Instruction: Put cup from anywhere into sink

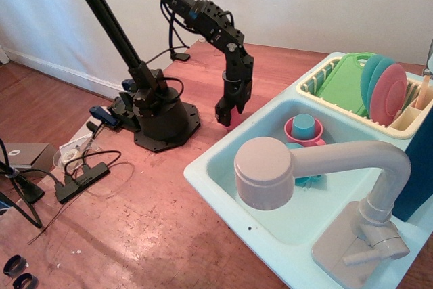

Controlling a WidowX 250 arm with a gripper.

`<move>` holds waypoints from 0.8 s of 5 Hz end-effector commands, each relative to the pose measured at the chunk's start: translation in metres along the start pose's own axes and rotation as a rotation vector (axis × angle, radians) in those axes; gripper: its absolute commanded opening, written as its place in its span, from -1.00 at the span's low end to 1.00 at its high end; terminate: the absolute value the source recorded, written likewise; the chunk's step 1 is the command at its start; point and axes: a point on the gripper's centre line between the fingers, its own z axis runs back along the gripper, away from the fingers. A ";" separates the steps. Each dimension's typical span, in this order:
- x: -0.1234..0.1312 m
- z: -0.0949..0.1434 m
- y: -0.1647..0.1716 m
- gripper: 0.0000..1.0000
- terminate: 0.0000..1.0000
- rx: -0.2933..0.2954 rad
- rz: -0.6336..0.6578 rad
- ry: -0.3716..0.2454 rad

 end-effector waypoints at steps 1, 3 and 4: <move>0.008 0.020 0.008 -1.00 -1.00 0.062 0.001 0.004; 0.009 0.068 0.038 -1.00 -1.00 0.128 -0.054 -0.028; 0.015 0.123 0.073 -1.00 -1.00 0.257 -0.097 -0.066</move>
